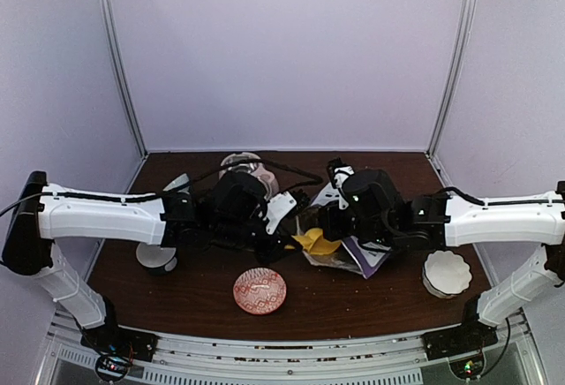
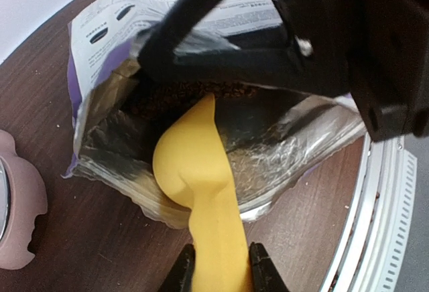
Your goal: Serve the pet food
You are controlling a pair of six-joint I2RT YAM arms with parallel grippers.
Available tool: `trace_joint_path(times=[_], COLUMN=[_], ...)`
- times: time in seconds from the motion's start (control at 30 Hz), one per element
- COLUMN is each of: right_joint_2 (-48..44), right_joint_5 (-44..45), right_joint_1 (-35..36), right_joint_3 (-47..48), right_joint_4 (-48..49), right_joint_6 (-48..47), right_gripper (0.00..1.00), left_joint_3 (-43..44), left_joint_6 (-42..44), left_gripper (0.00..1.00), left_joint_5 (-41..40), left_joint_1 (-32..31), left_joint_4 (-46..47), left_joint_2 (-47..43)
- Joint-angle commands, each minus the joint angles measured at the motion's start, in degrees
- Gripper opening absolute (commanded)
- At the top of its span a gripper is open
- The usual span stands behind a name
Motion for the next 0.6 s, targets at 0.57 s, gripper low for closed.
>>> trace_joint_path(times=[0.57], right_joint_2=[0.3], right_joint_5=[-0.7], right_joint_1=[2.6], right_joint_3=[1.6], right_joint_4=[9.9], right_joint_6=[0.0], right_gripper=[0.0], left_joint_3=[6.0], left_joint_6=[-4.5], left_gripper=[0.0], left_joint_5=[-35.1], left_joint_1=[-2.1], left_joint_4=[5.1], left_joint_2=[6.2])
